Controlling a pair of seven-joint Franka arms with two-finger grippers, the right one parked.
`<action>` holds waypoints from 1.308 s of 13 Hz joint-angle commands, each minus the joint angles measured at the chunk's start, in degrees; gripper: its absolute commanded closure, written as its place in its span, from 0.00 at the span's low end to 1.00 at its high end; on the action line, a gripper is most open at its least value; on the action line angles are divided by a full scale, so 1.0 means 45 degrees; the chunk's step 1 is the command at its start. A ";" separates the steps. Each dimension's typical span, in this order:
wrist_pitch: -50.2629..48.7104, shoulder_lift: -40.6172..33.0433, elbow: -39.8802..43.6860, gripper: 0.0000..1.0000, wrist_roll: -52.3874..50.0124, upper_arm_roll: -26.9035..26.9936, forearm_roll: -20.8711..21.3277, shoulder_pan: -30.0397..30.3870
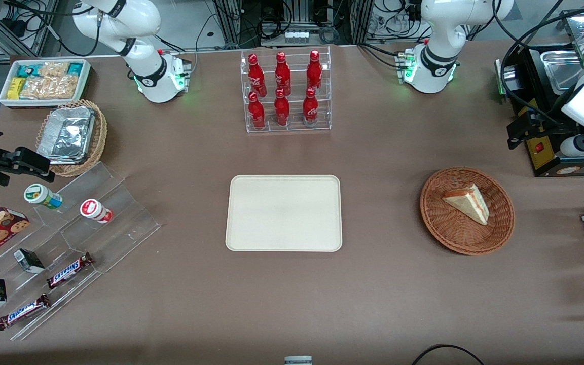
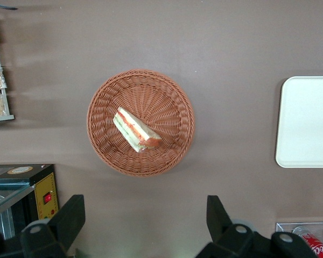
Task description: Place sandwich from basket to tray
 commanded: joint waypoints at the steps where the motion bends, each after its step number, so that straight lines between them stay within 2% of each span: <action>1: -0.0305 -0.0013 -0.0097 0.00 -0.0778 0.0076 0.0105 0.0110; 4: -0.0307 0.0434 -0.0137 0.00 -0.2732 0.0173 0.0028 0.0150; 8: 0.0082 0.0632 -0.1501 0.00 -0.3631 0.0620 0.0398 0.0150; 10: 0.1327 0.0496 -0.2864 0.00 -0.4781 0.0662 0.0575 0.0169; 13: 0.3827 0.0515 -0.4838 0.09 -0.8897 0.0681 0.0614 0.0033; 15: 0.4398 0.0573 -0.5544 0.09 -0.9162 0.0681 0.0614 0.0149; 17: 0.5449 0.0749 -0.6363 0.00 -0.9240 0.0720 0.0575 0.0169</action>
